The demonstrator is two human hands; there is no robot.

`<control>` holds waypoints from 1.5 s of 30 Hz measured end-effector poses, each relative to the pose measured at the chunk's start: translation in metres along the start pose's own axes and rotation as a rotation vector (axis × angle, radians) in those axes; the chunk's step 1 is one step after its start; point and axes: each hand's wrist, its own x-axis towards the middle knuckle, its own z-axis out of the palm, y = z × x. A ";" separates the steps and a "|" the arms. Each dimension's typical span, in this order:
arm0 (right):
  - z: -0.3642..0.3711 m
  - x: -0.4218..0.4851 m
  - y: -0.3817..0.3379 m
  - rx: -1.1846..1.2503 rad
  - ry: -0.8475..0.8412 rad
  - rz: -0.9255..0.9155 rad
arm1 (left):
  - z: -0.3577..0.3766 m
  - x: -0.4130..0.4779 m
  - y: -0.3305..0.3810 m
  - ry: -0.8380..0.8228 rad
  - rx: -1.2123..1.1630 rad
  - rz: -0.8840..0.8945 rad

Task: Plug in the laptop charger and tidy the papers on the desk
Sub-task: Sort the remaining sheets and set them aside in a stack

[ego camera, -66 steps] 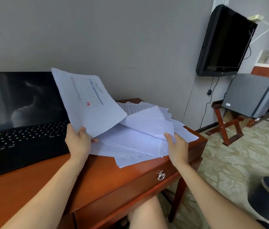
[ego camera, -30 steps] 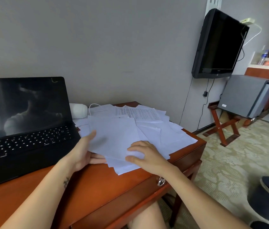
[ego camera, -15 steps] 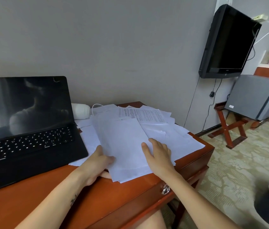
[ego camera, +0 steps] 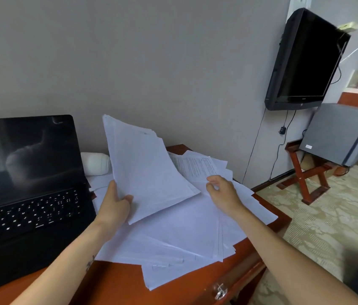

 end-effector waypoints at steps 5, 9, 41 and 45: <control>-0.004 0.047 0.009 -0.315 0.023 0.134 | 0.020 0.024 -0.012 0.043 0.059 0.075; 0.005 0.071 0.014 -0.510 -0.073 0.241 | 0.028 0.029 -0.026 0.054 0.106 0.142; -0.042 0.087 0.029 0.632 0.245 0.331 | 0.025 0.037 -0.030 0.047 0.000 0.089; -0.058 0.059 0.052 0.585 0.165 0.370 | 0.024 0.040 -0.032 0.044 0.006 0.085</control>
